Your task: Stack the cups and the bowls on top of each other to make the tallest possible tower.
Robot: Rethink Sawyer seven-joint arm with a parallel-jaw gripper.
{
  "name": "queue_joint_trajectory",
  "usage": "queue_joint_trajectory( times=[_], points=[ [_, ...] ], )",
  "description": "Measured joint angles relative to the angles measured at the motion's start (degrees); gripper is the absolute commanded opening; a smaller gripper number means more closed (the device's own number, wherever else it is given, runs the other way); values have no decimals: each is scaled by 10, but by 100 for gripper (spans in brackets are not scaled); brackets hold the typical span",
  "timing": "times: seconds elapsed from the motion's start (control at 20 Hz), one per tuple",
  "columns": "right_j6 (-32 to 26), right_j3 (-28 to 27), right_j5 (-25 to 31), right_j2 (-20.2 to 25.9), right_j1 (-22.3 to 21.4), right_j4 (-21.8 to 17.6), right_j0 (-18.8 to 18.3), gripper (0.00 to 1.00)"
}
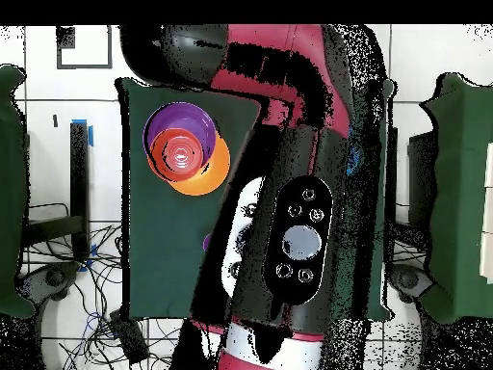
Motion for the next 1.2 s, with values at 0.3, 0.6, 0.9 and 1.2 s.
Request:
queue_joint_trajectory(
  times=[0.3, 0.6, 0.9, 1.2],
  points=[
    [0, 24, -18, -8, -20, 12, 15, 0],
    [0, 57, -47, -19, -41, 25, 36, 0],
    [0, 91, -85, -22, -55, 33, 49, 0],
    [0, 124, -117, -23, -65, 41, 54, 0]
  ],
)
